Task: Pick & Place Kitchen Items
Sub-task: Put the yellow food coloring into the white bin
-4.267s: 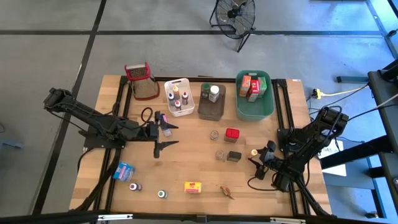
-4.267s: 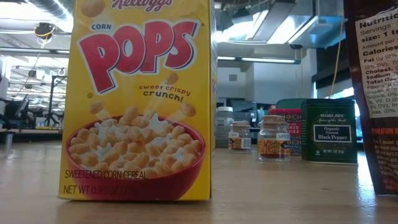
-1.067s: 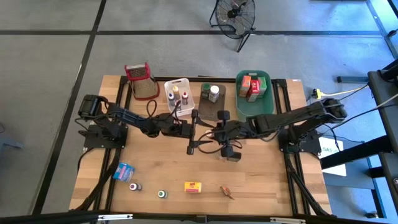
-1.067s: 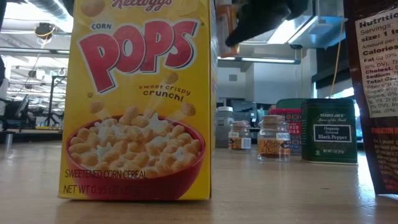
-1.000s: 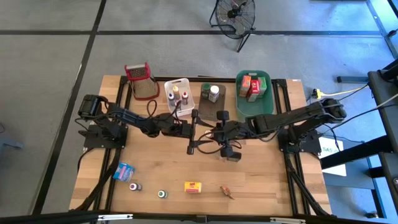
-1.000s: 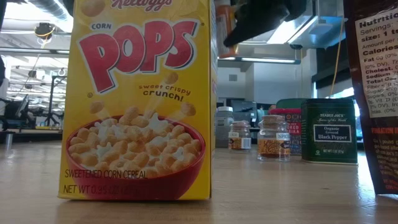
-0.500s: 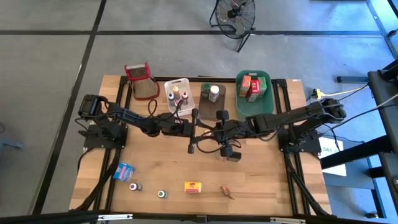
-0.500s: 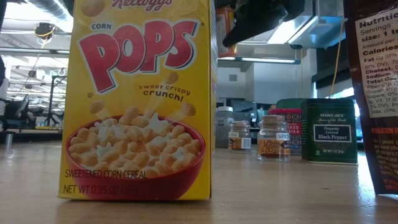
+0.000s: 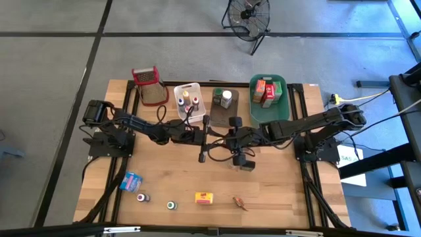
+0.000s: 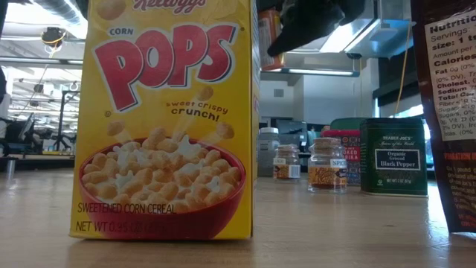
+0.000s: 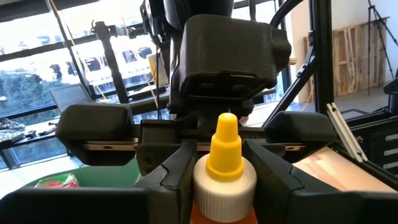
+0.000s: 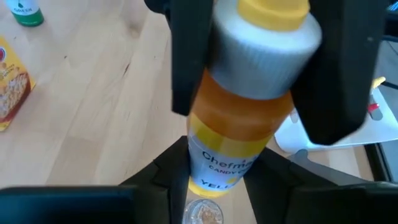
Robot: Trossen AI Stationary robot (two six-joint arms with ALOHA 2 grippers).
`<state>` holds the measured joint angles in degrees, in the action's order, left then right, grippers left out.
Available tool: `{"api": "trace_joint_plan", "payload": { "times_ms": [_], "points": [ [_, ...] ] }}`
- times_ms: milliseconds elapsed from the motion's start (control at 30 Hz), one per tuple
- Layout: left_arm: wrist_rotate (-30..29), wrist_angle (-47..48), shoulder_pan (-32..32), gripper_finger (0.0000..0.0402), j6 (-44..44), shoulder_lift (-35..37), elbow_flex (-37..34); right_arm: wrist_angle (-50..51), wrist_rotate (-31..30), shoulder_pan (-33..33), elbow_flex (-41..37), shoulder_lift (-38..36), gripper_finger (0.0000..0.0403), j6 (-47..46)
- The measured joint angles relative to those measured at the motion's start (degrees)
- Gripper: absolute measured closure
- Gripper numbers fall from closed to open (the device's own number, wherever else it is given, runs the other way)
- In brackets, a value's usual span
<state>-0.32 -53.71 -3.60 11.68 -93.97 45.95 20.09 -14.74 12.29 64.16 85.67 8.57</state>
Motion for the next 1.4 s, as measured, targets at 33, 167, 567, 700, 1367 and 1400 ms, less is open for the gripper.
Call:
{"api": "trace_joint_plan", "payload": {
  "times_ms": [33,167,567,700,1367,1400],
  "points": [
    [0.02,0.06,0.00,0.0290,-0.04,0.02,0.00,0.01,0.00,0.02,0.00,0.00,0.0261,-0.73],
    [-0.22,0.79,0.04,0.0290,-0.14,0.07,0.00,-0.09,-0.84,0.02,-0.01,-0.08,0.0233,-3.00],
    [-4.13,11.73,-0.07,0.0290,2.77,6.79,-0.04,6.21,-9.33,0.42,0.04,-1.32,0.0140,-8.63],
    [-10.74,17.35,0.17,0.0290,5.48,12.18,-1.23,10.25,-15.00,2.45,0.05,-2.88,0.0138,-12.48],
    [-15.33,11.34,20.03,0.0290,-4.67,26.04,-17.72,23.72,-30.75,12.79,0.02,-4.46,0.0137,-26.62],
    [-15.16,9.74,20.11,0.0290,-4.33,25.42,-17.96,23.82,-30.75,12.90,0.02,-4.46,0.0137,-26.63]
  ]
}}
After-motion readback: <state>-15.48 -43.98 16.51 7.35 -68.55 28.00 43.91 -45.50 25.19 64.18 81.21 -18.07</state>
